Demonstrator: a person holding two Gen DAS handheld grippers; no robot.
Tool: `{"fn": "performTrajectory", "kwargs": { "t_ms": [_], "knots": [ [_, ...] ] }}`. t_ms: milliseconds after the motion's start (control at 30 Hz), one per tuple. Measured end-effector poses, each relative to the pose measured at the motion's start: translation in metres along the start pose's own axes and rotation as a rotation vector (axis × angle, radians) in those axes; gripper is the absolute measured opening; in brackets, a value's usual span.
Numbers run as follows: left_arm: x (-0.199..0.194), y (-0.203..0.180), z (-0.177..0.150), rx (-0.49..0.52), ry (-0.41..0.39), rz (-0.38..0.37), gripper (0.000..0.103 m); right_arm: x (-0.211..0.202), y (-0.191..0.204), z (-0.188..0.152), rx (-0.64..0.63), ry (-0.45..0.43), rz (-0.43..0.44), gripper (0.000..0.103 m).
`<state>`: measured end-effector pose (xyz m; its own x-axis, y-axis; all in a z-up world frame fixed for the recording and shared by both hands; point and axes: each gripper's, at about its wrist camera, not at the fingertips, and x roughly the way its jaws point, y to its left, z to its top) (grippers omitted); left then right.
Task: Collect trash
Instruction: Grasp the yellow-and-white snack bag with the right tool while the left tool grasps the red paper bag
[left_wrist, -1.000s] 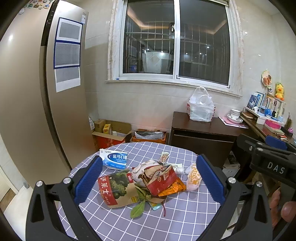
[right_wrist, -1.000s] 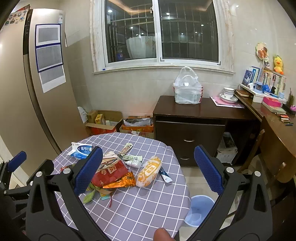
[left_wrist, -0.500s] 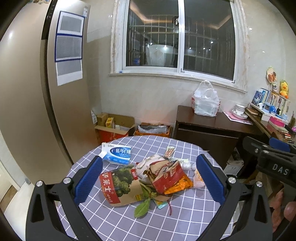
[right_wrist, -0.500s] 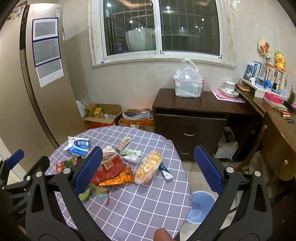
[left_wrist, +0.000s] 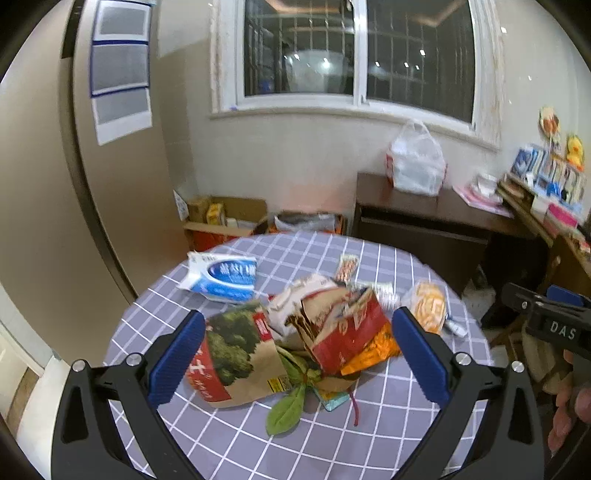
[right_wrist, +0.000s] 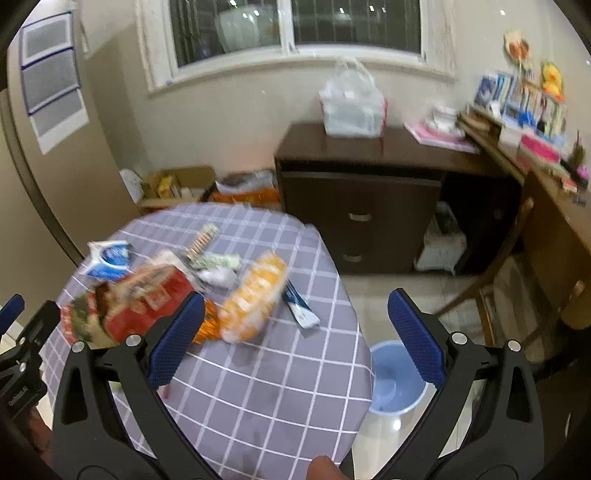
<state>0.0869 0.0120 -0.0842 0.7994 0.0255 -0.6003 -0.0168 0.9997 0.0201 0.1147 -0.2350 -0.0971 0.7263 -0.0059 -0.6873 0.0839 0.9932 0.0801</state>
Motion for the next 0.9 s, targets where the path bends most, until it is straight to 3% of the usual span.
{"fn": "performTrajectory", "kwargs": {
  "t_ms": [167, 433, 467, 533, 600, 900],
  "knots": [
    [0.026, -0.002, -0.012, 0.032, 0.059, 0.008, 0.099, 0.04, -0.006, -0.007, 0.021, 0.083, 0.011, 0.097],
    [0.043, 0.011, -0.017, 0.008, 0.092, 0.028, 0.099, 0.114, 0.026, -0.004, -0.04, 0.179, 0.097, 0.097],
    [0.046, 0.011, -0.017, 0.014, 0.095, 0.027, 0.099, 0.124, 0.029, -0.004, -0.05, 0.194, 0.102, 0.094],
    [0.052, 0.008, -0.016, 0.03, 0.098, 0.018, 0.099, 0.133, 0.033, -0.007, -0.058, 0.209, 0.11, 0.077],
    [0.059, 0.001, -0.014, 0.063, 0.098, 0.003, 0.099, 0.138, 0.034, -0.009, -0.056, 0.224, 0.131, 0.05],
    [0.103, -0.032, -0.004, 0.219, 0.103, -0.025, 0.099, 0.107, 0.012, -0.005, 0.02, 0.162, 0.22, 0.043]
  ]
}}
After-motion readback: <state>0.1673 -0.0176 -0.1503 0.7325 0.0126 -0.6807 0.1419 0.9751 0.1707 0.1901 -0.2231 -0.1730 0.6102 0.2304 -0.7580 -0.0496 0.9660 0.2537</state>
